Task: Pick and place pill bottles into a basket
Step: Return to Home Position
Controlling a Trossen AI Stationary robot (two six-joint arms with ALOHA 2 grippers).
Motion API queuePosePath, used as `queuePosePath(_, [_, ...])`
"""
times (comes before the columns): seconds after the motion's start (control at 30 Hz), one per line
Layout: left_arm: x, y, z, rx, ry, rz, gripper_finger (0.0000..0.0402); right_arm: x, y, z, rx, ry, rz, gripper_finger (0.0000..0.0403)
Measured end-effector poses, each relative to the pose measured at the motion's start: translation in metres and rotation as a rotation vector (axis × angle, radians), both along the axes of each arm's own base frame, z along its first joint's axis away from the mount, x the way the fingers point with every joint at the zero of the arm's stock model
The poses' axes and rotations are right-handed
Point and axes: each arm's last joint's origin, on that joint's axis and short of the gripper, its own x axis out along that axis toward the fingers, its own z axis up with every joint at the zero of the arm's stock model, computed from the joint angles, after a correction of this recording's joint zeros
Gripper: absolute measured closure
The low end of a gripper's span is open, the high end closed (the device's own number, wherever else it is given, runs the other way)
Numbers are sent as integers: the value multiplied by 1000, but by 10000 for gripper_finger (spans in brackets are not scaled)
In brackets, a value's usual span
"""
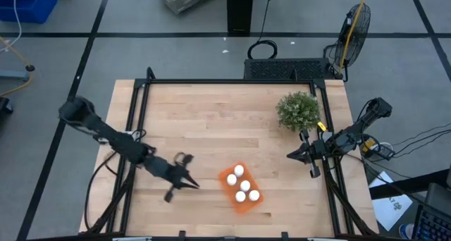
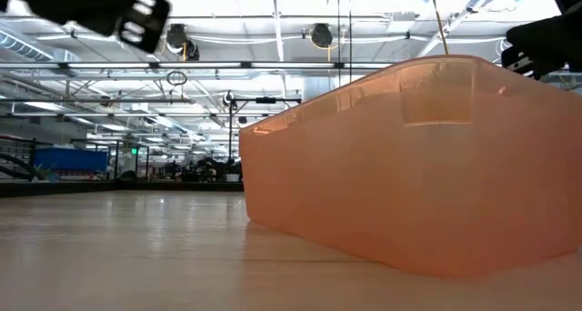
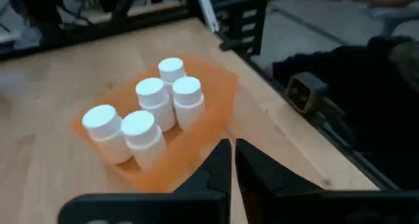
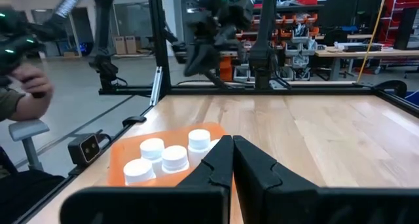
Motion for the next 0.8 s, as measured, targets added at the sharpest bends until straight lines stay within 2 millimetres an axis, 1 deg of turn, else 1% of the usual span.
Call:
queuePosePath(0.07, [-21, 10, -3, 3, -36, -13, 364, 0, 0, 0, 2, -3, 0, 399])
queuePosePath(0.17, [-47, 25, -10, 9, -76, -7, 353, 0, 0, 1, 5, -7, 0, 399])
queuePosePath(0.37, [-85, 48, -29, -64, -162, 4, 345, 0, 0, 1, 9, -12, 0, 399])
queuePosePath(0.47, [-96, 58, -35, -71, -201, 54, 346, 0, 0, 2, -1, -24, -2, 399])
queuePosePath(0.53, [-100, 63, -37, -82, -232, 73, 344, 0, -1, 3, -75, -37, -42, 399])
queuePosePath(0.6, [-104, 67, -39, -89, -257, 82, 344, 0, -5, 10, -64, -88, -164, 399])
queuePosePath(0.7, [-106, 73, -35, -114, -303, 113, 346, -2, -16, 26, 62, -193, -414, 399])
queuePosePath(0.73, [-106, 76, -34, -120, -314, 115, 345, -4, -18, 31, 94, -230, -465, 399])
queuePosePath(0.8, [-106, 80, -32, -128, -335, 93, 346, -8, -22, 41, 109, -302, -498, 399])
